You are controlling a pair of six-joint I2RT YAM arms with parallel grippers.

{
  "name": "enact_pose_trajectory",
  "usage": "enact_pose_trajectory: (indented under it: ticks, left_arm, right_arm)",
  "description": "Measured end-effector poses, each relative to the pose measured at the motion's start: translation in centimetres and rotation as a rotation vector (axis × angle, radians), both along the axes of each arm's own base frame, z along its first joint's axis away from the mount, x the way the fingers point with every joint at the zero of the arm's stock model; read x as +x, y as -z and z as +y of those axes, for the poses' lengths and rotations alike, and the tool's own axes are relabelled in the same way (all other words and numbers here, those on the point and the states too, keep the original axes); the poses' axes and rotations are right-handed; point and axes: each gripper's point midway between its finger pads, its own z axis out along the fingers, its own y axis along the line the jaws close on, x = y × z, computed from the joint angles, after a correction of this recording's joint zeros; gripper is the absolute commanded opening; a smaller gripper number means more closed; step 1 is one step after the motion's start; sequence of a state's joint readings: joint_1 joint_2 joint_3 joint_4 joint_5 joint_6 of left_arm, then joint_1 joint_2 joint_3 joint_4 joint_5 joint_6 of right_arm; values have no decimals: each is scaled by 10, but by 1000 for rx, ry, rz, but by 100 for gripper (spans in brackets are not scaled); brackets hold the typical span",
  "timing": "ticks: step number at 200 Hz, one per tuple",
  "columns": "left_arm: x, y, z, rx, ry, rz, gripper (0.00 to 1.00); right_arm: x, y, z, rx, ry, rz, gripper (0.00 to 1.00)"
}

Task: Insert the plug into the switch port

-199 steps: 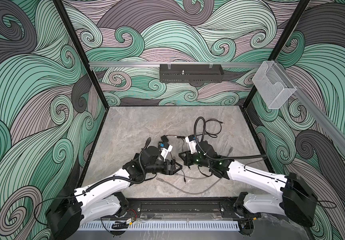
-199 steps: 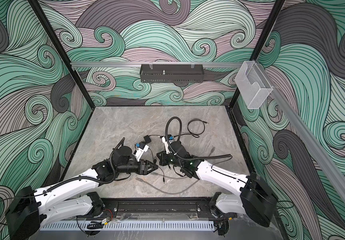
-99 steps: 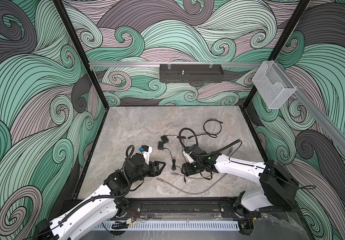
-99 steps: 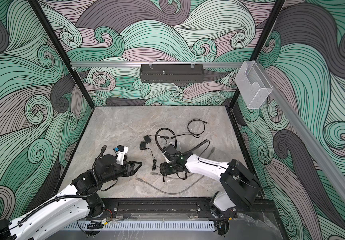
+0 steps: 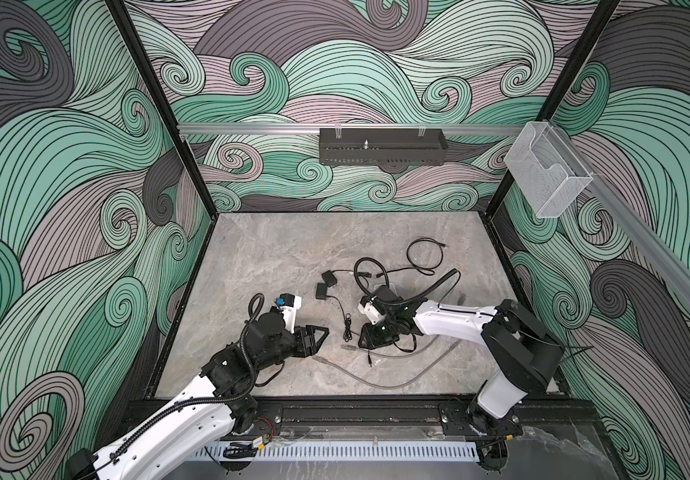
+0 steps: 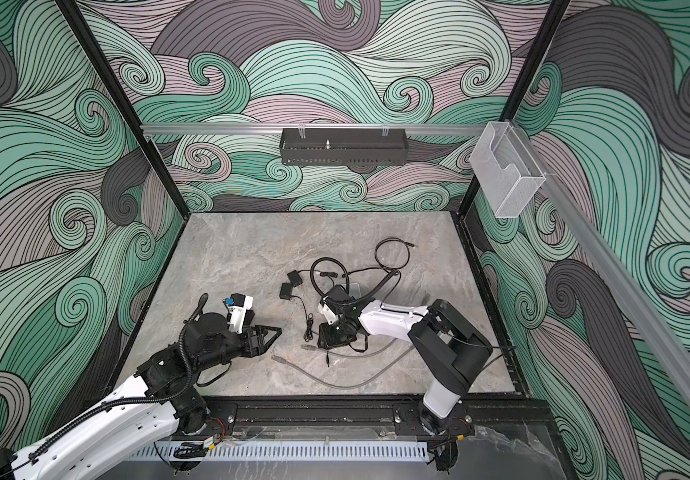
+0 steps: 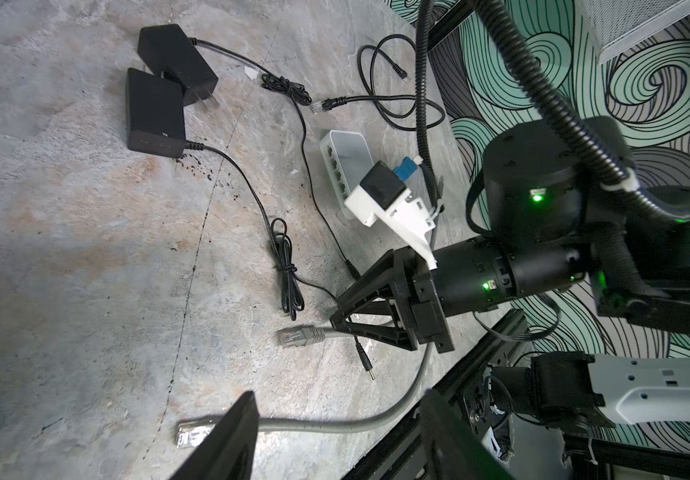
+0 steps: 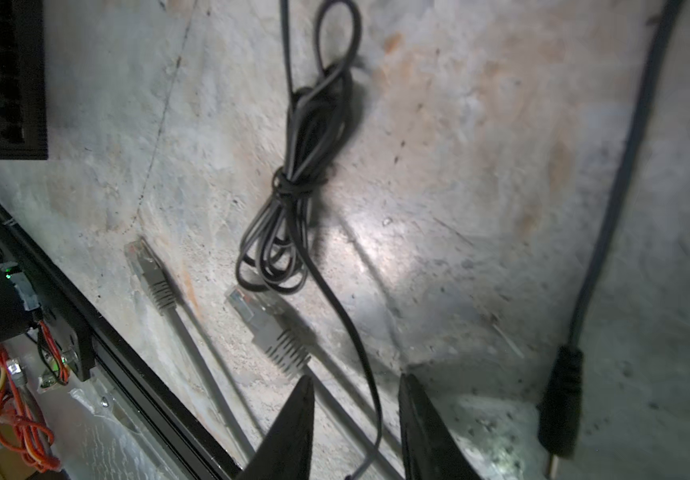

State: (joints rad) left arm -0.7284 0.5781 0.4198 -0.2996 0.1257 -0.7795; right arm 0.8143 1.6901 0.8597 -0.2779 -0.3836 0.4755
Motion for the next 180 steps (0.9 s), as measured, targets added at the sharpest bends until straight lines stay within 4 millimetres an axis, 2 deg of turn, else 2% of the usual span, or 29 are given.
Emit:
enact_pose_trajectory:
  ticks: [23, 64, 102, 122, 159, 180]
  left_arm:
    - [-1, -1, 0, -3, 1, -2, 65]
    - [-2, 1, 1, 5, 3, 5, 65]
    - [-5, 4, -3, -6, 35, 9, 64]
    - [-7, 7, -11, -29, 70, 13, 64]
    - [-8, 10, -33, -53, 169, 33, 61]
    - [-8, 10, -49, -39, 251, 70, 57]
  right_arm:
    - [2, 2, 6, 17, -5, 7, 20]
    - [2, 4, 4, 9, 1, 6, 0]
    - [4, -2, 4, 23, 6, -15, 0]
    - [9, -22, 7, 62, 10, -70, 0]
    - [25, -77, 17, 190, 25, -227, 0]
    - [32, -102, 20, 252, 38, -302, 0]
